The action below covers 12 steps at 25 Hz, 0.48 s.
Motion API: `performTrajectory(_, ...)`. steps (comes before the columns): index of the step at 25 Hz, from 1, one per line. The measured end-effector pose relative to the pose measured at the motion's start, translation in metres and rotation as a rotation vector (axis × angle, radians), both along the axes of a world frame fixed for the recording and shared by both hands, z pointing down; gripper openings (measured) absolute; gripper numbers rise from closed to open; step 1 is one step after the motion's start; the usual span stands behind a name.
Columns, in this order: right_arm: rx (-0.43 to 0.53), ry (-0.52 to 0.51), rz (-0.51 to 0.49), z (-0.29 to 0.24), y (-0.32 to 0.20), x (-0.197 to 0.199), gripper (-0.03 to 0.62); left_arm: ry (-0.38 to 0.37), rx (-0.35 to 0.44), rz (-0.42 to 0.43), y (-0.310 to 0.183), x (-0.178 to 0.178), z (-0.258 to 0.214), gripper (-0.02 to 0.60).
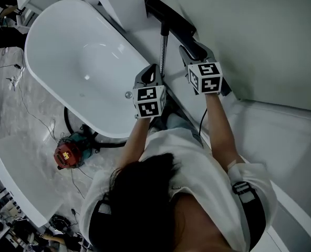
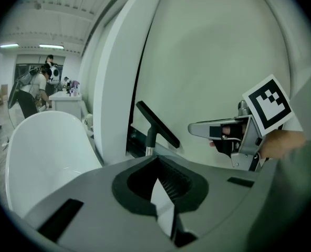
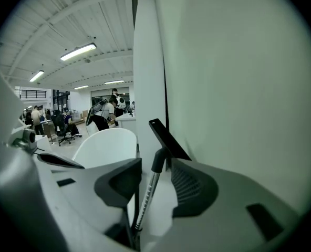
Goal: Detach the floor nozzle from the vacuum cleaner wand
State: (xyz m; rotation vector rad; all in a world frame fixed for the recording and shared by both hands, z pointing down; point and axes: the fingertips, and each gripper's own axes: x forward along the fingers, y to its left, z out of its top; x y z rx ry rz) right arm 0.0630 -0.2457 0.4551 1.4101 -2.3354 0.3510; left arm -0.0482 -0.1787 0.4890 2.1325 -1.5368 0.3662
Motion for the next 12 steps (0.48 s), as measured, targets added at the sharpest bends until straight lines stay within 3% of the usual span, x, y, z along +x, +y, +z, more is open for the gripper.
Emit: performTrajectory(12,-0.028,0.053,-0.096,0.016,-0.058,0.01,0.219,-0.02,-0.013,-0.045,-0.052,0.017,0.006,0.005)
